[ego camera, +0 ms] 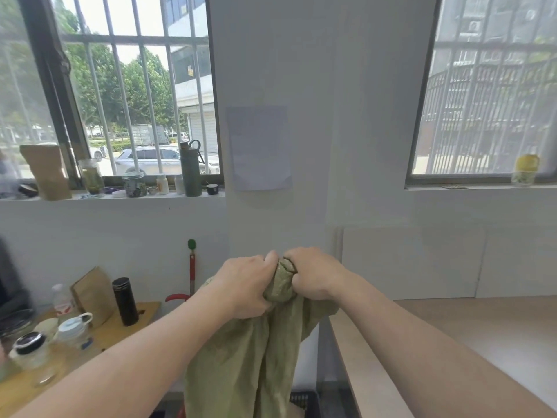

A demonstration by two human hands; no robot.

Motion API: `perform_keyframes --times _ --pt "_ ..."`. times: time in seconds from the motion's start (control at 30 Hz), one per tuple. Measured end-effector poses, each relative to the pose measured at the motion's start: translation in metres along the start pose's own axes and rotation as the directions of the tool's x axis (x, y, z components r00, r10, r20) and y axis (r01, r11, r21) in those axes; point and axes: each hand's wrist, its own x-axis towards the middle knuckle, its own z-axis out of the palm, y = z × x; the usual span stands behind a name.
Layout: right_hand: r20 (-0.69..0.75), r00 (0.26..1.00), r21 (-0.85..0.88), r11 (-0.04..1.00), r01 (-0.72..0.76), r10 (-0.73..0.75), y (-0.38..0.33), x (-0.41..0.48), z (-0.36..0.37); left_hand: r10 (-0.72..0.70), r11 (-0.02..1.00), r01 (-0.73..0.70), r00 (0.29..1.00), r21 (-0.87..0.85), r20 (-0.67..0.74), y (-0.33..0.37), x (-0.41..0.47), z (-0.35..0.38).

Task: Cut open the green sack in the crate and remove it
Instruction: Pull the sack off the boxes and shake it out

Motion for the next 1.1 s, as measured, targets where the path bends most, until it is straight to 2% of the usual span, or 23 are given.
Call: perform_keyframes --times 0.1,0.23,0.3,0.4,0.47,0.57,0.67,0.73,0.83,0.93,1.03,1.1 --pt "-0.056 0.997 0.010 0.998 0.058 -0.058 0.006 -0.007 -0.002 0.016 0.998 -0.015 1.000 -0.068 0.023 -0.005 0.005 0.004" --pt "-0.183 0.965 -0.232 0.962 0.145 -0.190 0.008 -0.016 -0.001 -0.017 0.982 0.025 0.999 -0.187 0.046 -0.011 0.012 0.007" --pt "-0.195 0.957 -0.350 0.926 0.138 -0.217 0.005 -0.020 0.001 -0.062 0.965 0.070 0.997 -0.254 0.038 -0.014 0.016 0.007" --pt "-0.153 0.977 -0.478 0.877 0.056 -0.145 0.001 -0.026 0.008 -0.118 0.919 0.129 0.992 -0.374 0.052 -0.010 0.023 0.001" --pt "-0.231 0.964 -0.499 0.867 0.001 -0.134 0.001 -0.021 0.014 -0.132 0.887 0.148 0.989 -0.438 0.067 -0.007 0.028 -0.004" --pt "-0.357 0.914 -0.529 0.848 -0.028 -0.192 0.004 -0.017 0.020 -0.116 0.853 0.171 0.983 -0.493 0.139 -0.005 0.030 -0.012" --pt "-0.384 0.889 -0.532 0.847 0.007 -0.248 0.007 -0.014 0.022 -0.082 0.844 0.166 0.980 -0.509 0.184 -0.003 0.024 -0.020" --pt "-0.349 0.910 -0.491 0.871 0.023 -0.222 0.005 -0.014 0.018 -0.037 0.846 0.120 0.985 -0.519 0.167 -0.002 0.018 -0.023" --pt "-0.269 0.955 -0.355 0.935 0.019 -0.122 0.004 -0.015 0.012 0.013 0.894 0.030 0.996 -0.446 0.094 0.001 0.005 -0.024" --pt "-0.164 0.986 -0.267 0.962 -0.060 0.016 -0.004 -0.017 0.002 0.046 0.983 -0.036 0.998 -0.179 0.047 0.006 -0.001 -0.024" --pt "-0.097 0.991 -0.191 0.975 -0.115 0.097 -0.009 -0.017 -0.005 0.016 0.997 -0.011 0.998 0.077 -0.065 0.015 -0.002 -0.017" --pt "-0.052 0.991 -0.126 0.984 -0.128 0.122 -0.009 -0.014 -0.007 -0.044 0.991 0.071 0.975 0.117 -0.220 0.022 -0.005 -0.008"
